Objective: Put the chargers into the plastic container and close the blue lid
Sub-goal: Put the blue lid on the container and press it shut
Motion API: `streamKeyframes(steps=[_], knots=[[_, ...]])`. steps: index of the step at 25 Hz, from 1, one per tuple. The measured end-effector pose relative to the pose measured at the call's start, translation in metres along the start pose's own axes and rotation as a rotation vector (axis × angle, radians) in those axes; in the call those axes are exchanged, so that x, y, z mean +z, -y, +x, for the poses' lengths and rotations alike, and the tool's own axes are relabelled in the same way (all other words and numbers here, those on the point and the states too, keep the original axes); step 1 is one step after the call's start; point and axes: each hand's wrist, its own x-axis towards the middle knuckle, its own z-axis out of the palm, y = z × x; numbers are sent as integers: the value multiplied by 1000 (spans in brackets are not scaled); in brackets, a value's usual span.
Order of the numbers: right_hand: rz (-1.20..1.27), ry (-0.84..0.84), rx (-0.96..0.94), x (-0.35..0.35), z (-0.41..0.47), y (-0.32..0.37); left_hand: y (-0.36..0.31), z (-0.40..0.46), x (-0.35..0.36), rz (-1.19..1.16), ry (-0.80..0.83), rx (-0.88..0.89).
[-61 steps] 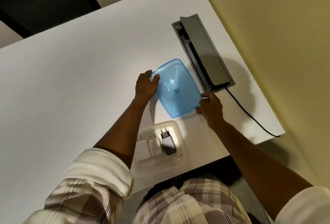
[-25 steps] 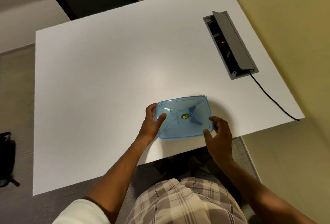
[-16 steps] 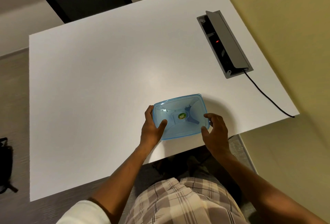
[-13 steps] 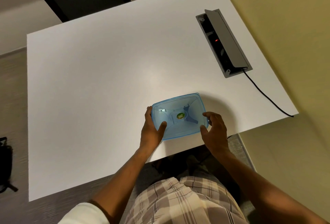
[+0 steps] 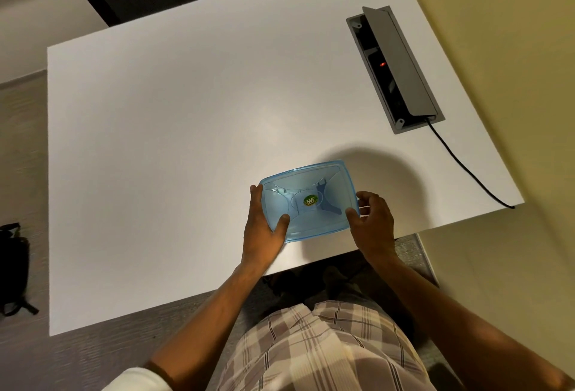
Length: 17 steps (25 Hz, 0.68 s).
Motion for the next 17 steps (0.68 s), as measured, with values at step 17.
streamKeyframes(steps=[17], knots=[[-83, 47, -37, -3, -5, -14, 7, -12, 11, 52, 8, 46]])
